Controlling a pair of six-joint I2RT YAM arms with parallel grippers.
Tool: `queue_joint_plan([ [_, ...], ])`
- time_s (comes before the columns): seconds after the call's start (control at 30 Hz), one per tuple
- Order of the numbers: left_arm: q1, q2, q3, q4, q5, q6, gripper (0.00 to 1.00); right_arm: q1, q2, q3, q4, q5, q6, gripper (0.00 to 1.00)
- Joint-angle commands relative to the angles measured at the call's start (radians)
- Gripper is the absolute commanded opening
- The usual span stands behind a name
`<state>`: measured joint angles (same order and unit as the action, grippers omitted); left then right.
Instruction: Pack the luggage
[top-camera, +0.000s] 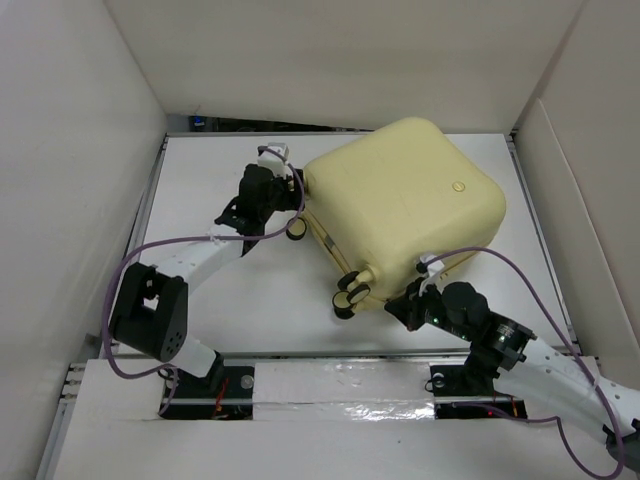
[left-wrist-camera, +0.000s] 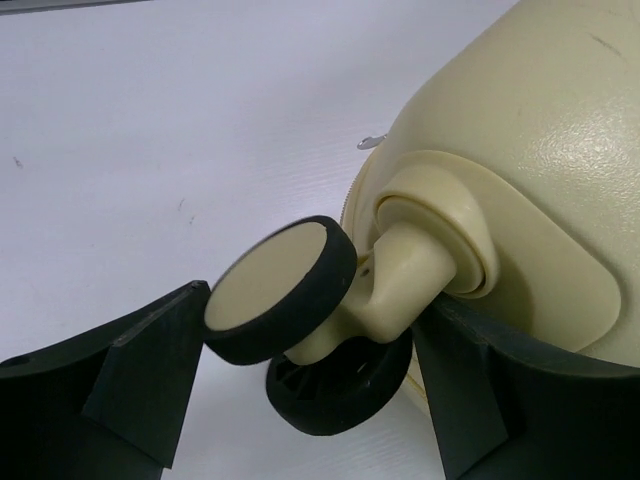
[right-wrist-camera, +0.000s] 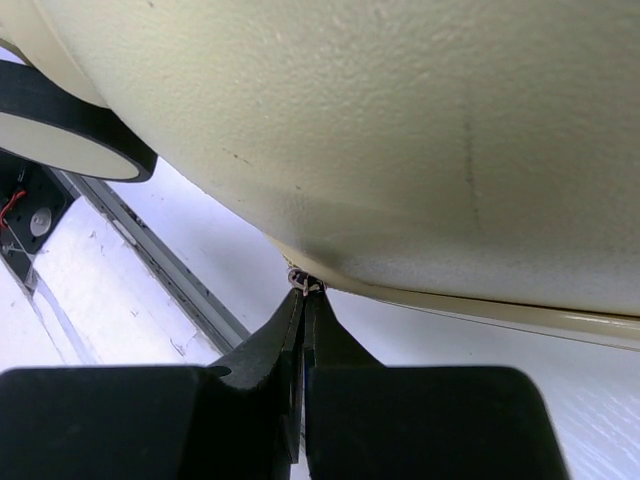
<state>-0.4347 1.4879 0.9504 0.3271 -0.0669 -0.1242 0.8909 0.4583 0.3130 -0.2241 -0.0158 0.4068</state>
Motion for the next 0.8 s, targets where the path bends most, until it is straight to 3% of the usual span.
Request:
queue_joint_plan([
  [0.0, 0.004, 0.047, 0.093, 0.041, 0.052, 0.08, 0.74, -0.006, -0.038, 0.061, 0.167, -0.026, -0.011, 0.0],
  [0.07, 0.004, 0.064, 0.114, 0.029, 0.062, 0.098, 0.69, -0.006, -0.037, 0.06, 0.17, -0.023, -0.016, 0.0],
  [0.17, 0.004, 0.113, 0.177, -0.014, 0.098, 0.124, 0.48, -0.006, -0.035, 0.06, 0.166, -0.018, -0.02, 0.0],
  [0.27, 0.004, 0.156, 0.253, -0.088, 0.095, 0.17, 0.19, -0.006, -0.041, 0.052, 0.167, -0.019, -0.017, 0.0],
  [0.3, 0.004, 0.164, 0.266, -0.117, 0.076, 0.17, 0.01, -0.006, -0.046, 0.051, 0.167, -0.019, -0.017, 0.0],
  [0.43, 0.004, 0.121, 0.228, -0.083, -0.007, 0.085, 0.0, -0.006, -0.043, 0.043, 0.19, -0.009, -0.016, 0.0],
  [0.6, 0.004, -0.013, -0.07, 0.154, -0.053, -0.148, 0.0, -0.044, 0.014, 0.07, 0.21, -0.006, -0.048, 0.0],
  [0.77, -0.019, -0.1, -0.298, 0.266, -0.074, -0.233, 0.0, -0.13, 0.095, 0.118, 0.256, -0.047, -0.098, 0.0],
])
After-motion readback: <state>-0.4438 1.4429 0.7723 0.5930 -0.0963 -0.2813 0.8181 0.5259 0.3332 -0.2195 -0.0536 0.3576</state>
